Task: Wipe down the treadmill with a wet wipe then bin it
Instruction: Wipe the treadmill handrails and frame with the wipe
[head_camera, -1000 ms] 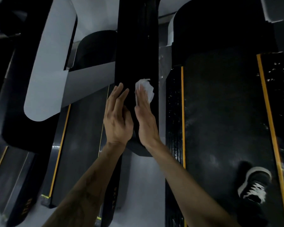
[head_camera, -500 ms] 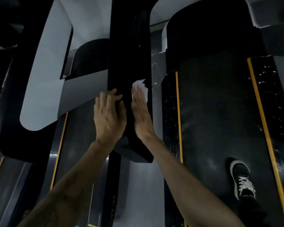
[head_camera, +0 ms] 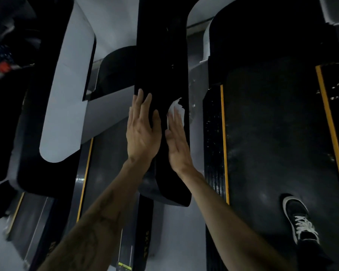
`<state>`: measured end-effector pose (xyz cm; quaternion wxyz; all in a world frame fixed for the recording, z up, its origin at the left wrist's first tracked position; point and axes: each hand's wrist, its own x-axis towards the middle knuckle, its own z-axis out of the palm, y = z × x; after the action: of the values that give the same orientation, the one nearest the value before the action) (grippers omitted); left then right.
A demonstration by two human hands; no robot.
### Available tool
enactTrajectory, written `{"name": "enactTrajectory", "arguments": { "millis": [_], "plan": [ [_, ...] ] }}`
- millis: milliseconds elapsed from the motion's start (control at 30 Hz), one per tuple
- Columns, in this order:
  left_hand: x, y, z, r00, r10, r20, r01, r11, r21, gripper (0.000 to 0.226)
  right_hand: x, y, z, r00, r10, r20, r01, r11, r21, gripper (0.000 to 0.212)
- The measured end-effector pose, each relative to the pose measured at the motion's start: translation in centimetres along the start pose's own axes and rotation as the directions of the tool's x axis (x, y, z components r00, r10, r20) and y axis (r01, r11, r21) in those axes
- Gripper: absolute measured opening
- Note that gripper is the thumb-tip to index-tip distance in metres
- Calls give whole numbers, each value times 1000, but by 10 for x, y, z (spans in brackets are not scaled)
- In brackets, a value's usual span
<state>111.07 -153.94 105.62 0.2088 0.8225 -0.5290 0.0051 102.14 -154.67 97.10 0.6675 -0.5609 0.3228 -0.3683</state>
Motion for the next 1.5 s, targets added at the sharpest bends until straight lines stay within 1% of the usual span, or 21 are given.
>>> {"name": "enactTrajectory", "arguments": {
  "millis": [100,167,267,367,467,567,633,733,833,933,1067,1200,1233,1300,1400,1433,1500],
  "plan": [
    [0,1,0,1000,5,-11,-5,1000,-7,47,-13,7,1,992,118,-33,-116,991,61,59],
    [0,2,0,1000,4,-17,-4,1000,-13,46,-32,10,3,986,160,-36,-157,984,83,59],
    [0,5,0,1000,-4,-13,4,1000,-12,47,-44,7,8,992,124,-14,-123,989,87,57],
    [0,6,-1,1000,11,-23,-11,1000,1,46,-24,10,1,994,108,-17,-107,992,60,55],
    [2,7,0,1000,12,-28,-12,1000,18,45,-9,17,-8,984,180,-19,-178,982,66,55],
    [1,7,-1,999,25,-28,-24,999,33,44,-31,17,-3,977,208,-43,-205,976,69,55],
    [2,7,-2,999,38,-29,-37,998,47,44,-41,14,3,985,164,-59,-160,985,55,55],
    [4,7,-1,999,47,-26,-45,996,80,43,-17,9,3,997,74,-31,-74,997,-3,56],
    [4,8,-1,999,47,-23,-44,995,85,44,13,9,-7,992,127,-22,-126,991,53,56],
    [4,8,-2,998,53,-25,-51,996,71,45,0,15,-6,981,189,-28,-185,976,110,57],
    [5,6,0,997,67,-32,-64,995,74,43,-40,19,4,986,155,-58,-150,986,75,58],
    [5,6,1,998,56,-19,-55,997,60,43,-19,17,-6,995,101,-22,-100,994,35,56],
    [6,5,1,999,51,-14,-50,997,60,43,-9,17,-8,993,114,-11,-114,992,45,56],
    [5,6,2,999,48,-10,-47,997,63,43,3,19,-11,982,191,-10,-189,977,100,56],
    [5,6,2,998,55,-4,-54,996,69,43,-9,24,-7,959,278,-44,-268,949,167,58],
    [5,5,2,998,59,-1,-59,996,70,43,-19,24,-4,959,278,-52,-266,949,167,59],
    [6,4,1,998,61,5,-61,996,71,43,-36,24,2,973,222,-62,-212,968,132,59]
  ]
}}
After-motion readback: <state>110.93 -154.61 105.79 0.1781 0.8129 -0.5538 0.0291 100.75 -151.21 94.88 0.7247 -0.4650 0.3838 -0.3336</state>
